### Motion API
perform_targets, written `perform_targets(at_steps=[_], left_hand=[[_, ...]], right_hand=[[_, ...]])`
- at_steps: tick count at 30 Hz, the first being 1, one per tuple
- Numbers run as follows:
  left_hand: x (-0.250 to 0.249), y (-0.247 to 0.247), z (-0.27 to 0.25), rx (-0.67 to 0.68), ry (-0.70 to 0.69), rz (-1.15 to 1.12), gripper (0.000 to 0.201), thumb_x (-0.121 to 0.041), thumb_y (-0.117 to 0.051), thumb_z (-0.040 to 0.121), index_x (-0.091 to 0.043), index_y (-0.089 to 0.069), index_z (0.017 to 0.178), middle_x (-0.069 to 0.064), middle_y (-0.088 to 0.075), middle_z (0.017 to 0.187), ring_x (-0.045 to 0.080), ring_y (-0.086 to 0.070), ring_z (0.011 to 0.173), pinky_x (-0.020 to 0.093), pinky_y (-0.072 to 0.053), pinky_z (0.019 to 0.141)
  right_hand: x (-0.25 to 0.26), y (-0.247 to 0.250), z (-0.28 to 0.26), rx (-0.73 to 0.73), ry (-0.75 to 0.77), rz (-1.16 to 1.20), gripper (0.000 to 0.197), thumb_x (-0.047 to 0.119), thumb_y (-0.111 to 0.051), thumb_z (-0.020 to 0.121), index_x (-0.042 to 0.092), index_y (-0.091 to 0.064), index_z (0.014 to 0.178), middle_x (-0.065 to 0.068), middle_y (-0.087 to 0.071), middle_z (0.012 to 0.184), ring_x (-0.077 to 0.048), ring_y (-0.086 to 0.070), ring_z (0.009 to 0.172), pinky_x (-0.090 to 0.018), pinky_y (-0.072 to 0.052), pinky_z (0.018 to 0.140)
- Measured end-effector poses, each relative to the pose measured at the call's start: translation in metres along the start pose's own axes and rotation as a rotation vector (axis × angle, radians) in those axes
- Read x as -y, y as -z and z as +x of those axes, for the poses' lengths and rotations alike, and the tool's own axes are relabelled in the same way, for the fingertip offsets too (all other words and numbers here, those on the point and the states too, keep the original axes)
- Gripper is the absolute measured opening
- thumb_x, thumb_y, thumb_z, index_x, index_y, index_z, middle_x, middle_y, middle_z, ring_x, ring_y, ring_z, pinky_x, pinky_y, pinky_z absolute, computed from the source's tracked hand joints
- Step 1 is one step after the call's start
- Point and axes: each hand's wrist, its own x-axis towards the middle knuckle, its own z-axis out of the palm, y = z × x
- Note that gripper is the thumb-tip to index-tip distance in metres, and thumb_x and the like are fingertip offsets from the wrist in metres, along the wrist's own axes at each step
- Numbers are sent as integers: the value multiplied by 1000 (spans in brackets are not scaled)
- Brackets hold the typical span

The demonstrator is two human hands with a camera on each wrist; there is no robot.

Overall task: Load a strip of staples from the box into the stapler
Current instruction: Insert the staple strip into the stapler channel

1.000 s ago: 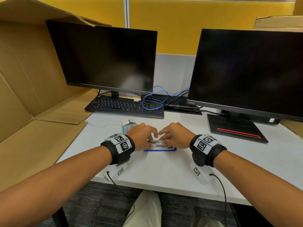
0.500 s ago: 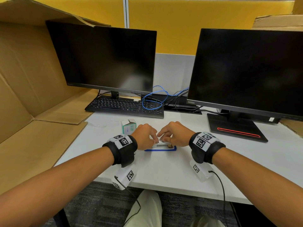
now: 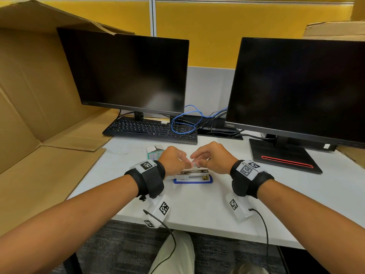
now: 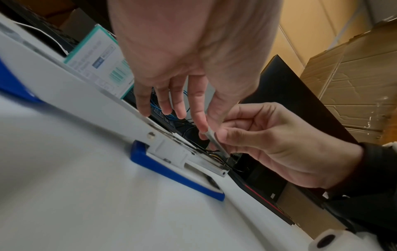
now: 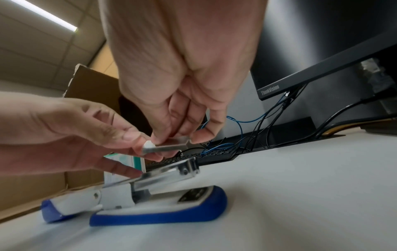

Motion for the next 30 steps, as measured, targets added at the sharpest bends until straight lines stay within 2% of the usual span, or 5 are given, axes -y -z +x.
perform_targets(at_steps=[3, 7, 11, 17, 30], left_hand=[[-1, 0, 4, -50, 16, -37, 31, -26, -79, 77, -2, -77, 95, 4, -64, 126, 21, -57, 117, 29, -40, 95], [-2, 0, 5, -22, 54, -73, 32, -16, -74, 80, 13, -70, 92, 5, -51, 95, 19, -48, 89, 23, -40, 66], [1, -2, 6, -21, 92, -47, 21, -17, -75, 79, 2, -72, 89, 7, -53, 92, 20, -50, 86, 32, -44, 80], [8, -4, -2, -64, -140, 273, 26, -34, -76, 77, -16, -76, 95, 5, -65, 115, 21, -58, 111, 35, -46, 98], [6, -8, 0, 36, -261, 490, 18, -31, -74, 78, -23, -78, 93, -3, -61, 123, 20, -51, 120, 38, -42, 101]], right_hand=[[2, 3, 0, 2, -13, 55, 22, 9, -74, 83, 12, -74, 106, -5, -77, 95, -2, -70, 77, -8, -52, 67], [3, 4, -5, 23, 8, 20, 24, 16, -78, 80, 13, -76, 103, -1, -77, 94, -8, -72, 83, -13, -55, 72], [4, 2, -7, 22, 38, -117, 23, 18, -79, 79, 13, -78, 101, -1, -76, 95, -9, -70, 81, -19, -58, 77], [5, 2, -7, 38, 44, -169, 18, 18, -77, 81, 14, -79, 98, -2, -78, 89, -9, -71, 76, -20, -58, 76], [-1, -2, -8, 66, 10, -188, 24, 25, -80, 78, 17, -76, 100, 3, -78, 86, -5, -73, 80, -31, -58, 86]])
